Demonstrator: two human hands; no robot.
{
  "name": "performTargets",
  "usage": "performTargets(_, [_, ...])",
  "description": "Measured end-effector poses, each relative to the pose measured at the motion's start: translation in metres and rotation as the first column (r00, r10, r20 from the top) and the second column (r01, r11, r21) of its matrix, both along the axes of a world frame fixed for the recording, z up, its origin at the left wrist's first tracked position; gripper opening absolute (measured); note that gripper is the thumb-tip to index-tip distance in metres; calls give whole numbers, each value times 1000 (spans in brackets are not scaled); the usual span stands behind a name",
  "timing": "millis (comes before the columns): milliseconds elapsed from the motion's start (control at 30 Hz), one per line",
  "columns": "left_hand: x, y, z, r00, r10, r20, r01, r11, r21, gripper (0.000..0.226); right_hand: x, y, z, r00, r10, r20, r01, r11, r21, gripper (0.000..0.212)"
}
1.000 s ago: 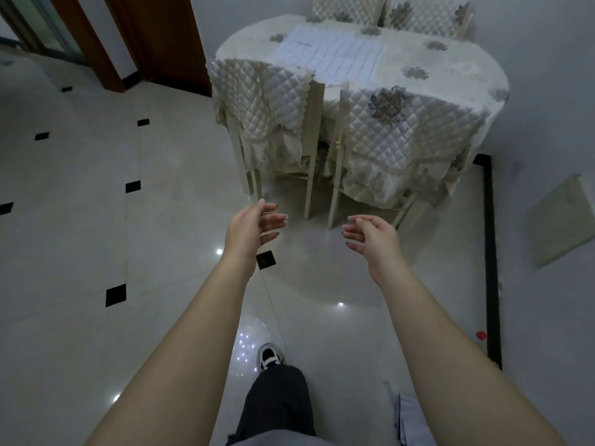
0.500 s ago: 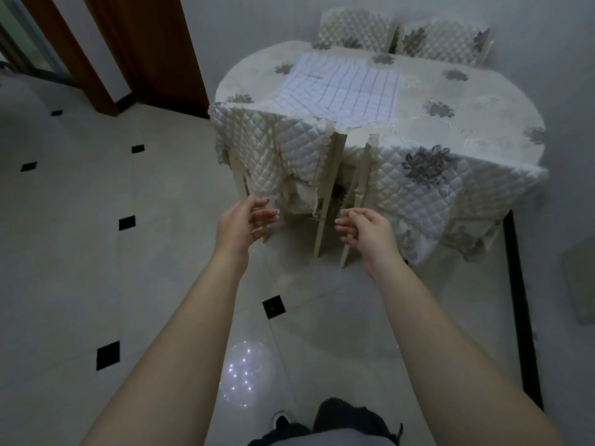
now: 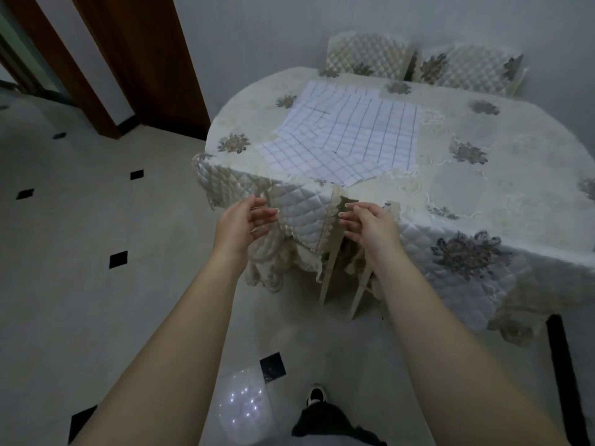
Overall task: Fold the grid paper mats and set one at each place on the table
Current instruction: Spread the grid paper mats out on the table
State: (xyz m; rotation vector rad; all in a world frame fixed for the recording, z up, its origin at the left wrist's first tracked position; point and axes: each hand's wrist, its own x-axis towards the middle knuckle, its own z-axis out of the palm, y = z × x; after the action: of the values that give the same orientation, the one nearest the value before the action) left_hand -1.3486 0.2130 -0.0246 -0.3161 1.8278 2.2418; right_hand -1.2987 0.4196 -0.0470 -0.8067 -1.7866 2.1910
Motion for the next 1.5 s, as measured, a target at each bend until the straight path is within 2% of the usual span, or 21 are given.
performTargets(233, [-85, 39, 15, 999, 12, -43, -12, 1000, 6, 26, -87, 39, 20, 1000, -7, -9, 7, 1000, 17, 21])
performTargets(600, [-201, 61, 13, 999, -7, -48, 7, 1000, 1, 20, -187, 62, 11, 999, -38, 17, 38, 999, -8, 20])
performTargets(867, [-317, 68, 4, 983, -182, -30, 183, 983, 4, 16, -271, 62, 2, 984, -174, 35, 174, 985, -16, 19])
performTargets(1100, [-408, 67, -9, 923, -386, 5, 384, 918, -97, 15, -339, 35, -12, 959, -262, 111, 261, 965, 25, 18])
performTargets(1333, [-450, 81, -36, 874, -481, 70, 486, 866, -118, 15, -346, 43, -26, 898, -388, 205, 393, 919, 16, 18])
performTargets(1500, [-468, 96, -60, 869, -483, 105, 494, 851, -177, 14, -343, 61, -30, 858, -448, 251, 462, 887, 3, 18])
